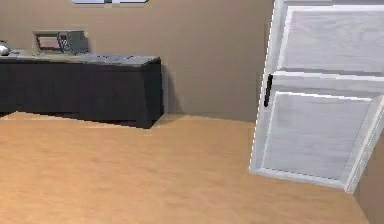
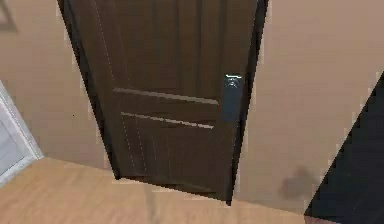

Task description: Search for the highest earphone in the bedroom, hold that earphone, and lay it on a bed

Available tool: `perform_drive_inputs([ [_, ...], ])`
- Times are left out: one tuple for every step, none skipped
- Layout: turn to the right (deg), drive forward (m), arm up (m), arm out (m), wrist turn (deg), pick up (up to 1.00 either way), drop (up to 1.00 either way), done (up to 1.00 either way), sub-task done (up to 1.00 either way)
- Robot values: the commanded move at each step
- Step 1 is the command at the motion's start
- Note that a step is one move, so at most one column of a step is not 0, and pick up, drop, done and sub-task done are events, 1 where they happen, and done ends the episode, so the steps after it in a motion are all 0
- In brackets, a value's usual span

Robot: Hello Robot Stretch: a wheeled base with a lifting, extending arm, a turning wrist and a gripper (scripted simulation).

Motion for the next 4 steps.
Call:
perform_drive_inputs([
  [0.0, 1.0, 0.0, 0.0, 0.0, 0.0, 0.0, 0.0, 0.0],
  [3.0, 0.0, 0.0, 0.0, 0.0, 0.0, 0.0, 0.0, 0.0],
  [0.0, 0.55, 0.0, 0.0, 0.0, 0.0, 0.0, 0.0, 0.0],
  [21.0, 0.0, 0.0, 0.0, 0.0, 0.0, 0.0, 0.0, 0.0],
])
